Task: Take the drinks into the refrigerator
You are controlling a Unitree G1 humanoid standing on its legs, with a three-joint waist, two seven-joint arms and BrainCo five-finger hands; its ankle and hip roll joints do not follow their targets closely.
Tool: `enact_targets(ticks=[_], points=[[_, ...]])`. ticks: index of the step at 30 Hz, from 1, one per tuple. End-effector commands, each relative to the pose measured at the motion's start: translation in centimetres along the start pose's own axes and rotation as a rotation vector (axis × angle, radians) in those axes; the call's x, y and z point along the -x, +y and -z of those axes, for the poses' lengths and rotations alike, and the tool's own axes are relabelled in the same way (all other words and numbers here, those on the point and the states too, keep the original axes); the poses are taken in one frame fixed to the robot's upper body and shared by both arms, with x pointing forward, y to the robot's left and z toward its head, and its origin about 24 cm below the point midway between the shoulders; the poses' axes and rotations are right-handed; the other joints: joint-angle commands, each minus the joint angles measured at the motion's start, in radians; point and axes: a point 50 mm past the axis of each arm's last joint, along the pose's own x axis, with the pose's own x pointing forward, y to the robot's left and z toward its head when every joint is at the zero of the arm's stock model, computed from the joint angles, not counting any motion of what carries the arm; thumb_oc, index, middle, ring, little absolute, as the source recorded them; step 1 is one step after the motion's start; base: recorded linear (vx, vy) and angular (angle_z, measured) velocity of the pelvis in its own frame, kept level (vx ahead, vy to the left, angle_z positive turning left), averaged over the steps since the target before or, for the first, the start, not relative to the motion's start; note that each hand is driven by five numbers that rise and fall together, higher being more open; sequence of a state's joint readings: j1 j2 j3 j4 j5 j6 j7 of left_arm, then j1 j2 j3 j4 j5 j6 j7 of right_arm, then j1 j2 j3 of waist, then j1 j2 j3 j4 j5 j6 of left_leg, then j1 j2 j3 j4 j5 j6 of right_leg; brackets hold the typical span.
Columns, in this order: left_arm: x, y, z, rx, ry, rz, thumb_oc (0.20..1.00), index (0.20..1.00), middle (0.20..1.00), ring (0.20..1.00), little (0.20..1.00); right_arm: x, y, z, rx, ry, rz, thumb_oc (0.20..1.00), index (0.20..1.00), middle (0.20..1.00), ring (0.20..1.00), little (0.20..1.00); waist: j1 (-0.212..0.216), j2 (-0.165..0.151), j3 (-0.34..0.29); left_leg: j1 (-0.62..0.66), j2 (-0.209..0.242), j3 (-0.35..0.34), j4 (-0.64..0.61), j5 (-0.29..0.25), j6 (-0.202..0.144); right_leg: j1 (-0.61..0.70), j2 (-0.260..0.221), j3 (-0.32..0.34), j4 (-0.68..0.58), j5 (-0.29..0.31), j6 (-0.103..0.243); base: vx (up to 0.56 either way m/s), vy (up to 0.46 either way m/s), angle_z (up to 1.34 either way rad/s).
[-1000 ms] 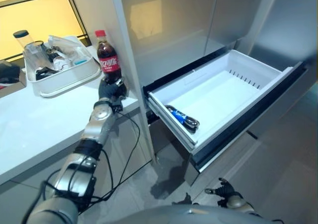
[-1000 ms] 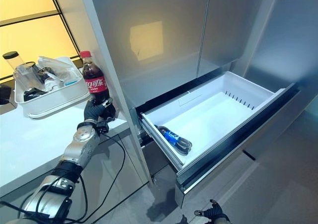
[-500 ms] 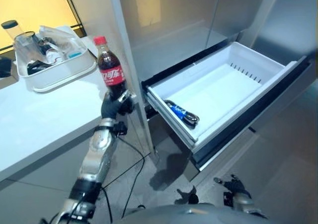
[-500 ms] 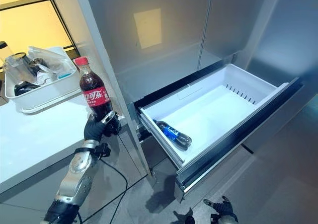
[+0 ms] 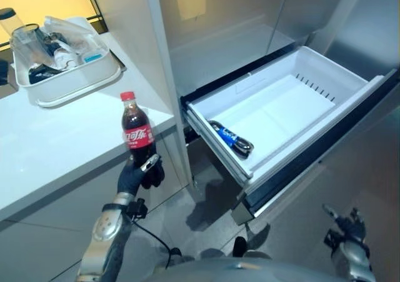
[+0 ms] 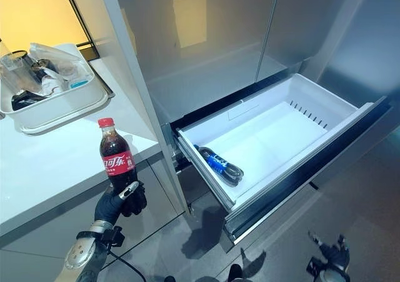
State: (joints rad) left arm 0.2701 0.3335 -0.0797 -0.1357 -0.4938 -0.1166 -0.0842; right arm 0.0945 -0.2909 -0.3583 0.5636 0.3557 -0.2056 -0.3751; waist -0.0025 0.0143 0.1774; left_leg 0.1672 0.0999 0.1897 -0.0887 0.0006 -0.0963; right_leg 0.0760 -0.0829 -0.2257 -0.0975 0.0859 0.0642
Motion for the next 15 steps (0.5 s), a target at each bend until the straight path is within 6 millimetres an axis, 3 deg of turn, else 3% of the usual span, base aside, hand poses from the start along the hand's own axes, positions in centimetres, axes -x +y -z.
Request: enact_targets(ticks=[1, 4, 5, 10, 15], points=[[-2.1, -2.4, -6.8, 0.008, -0.353, 0.145, 0.200, 0.200, 0.200, 0.200, 0.200, -1.4, 0.7, -7.9, -0.190, -0.327, 0.066, 1.000, 1.000, 1.000, 1.000, 1.000, -0.013, -0.012, -0.027, 0.014, -0.050, -0.024, 0.001, -0.068, 0.041, 0.091, -0.008, -0.009, 0.015, -0.074, 0.059, 0.00, 0.000, 0.00], [-2.2, -2.6, -6.9, 0.019, -0.345, 0.159, 0.200, 0.200, 0.200, 0.200, 0.200, -0.2, 1.6, -12.4, -0.268, -0.523, 0.031, 1.000, 1.000, 1.000, 1.000, 1.000, -0.017, -0.011, -0.030, 0.017, -0.050, -0.021, 0.001, -0.069, 0.042, 0.093, -0.007, -0.006, 0.016, -0.074, 0.059, 0.00, 0.000, 0.00], [-2.2, -2.6, -6.9, 0.018, -0.345, 0.159, 0.200, 0.200, 0.200, 0.200, 0.200, -0.1, 1.6, -12.4, -0.268, -0.522, 0.031, 1.000, 1.000, 1.000, 1.000, 1.000, -0.016, -0.011, -0.030, 0.018, -0.050, -0.021, 0.001, -0.069, 0.042, 0.093, -0.007, -0.006, 0.016, -0.074, 0.059, 0.00, 0.000, 0.00], [-2.4, -2.9, -6.2, 0.037, -0.312, 0.172, 0.200, 0.200, 0.200, 0.200, 0.200, 4.9, 4.0, -20.3, -0.350, -0.913, -0.148, 1.000, 1.000, 1.000, 1.000, 1.000, -0.016, -0.012, -0.038, 0.023, -0.052, -0.019, 0.001, -0.069, 0.046, 0.092, -0.007, 0.000, 0.017, -0.071, 0.057, 0.00, 0.002, -0.02], [-2.6, -3.0, -5.8, 0.018, -0.292, 0.184, 0.200, 0.200, 0.200, 0.200, 0.200, 8.0, 5.5, -22.7, -0.294, -1.073, -0.334, 1.000, 1.000, 1.000, 1.000, 1.000, -0.013, -0.020, -0.040, 0.022, -0.052, -0.018, 0.001, -0.064, 0.046, 0.090, -0.006, -0.003, 0.019, -0.068, 0.057, -0.01, -0.003, 0.00]])
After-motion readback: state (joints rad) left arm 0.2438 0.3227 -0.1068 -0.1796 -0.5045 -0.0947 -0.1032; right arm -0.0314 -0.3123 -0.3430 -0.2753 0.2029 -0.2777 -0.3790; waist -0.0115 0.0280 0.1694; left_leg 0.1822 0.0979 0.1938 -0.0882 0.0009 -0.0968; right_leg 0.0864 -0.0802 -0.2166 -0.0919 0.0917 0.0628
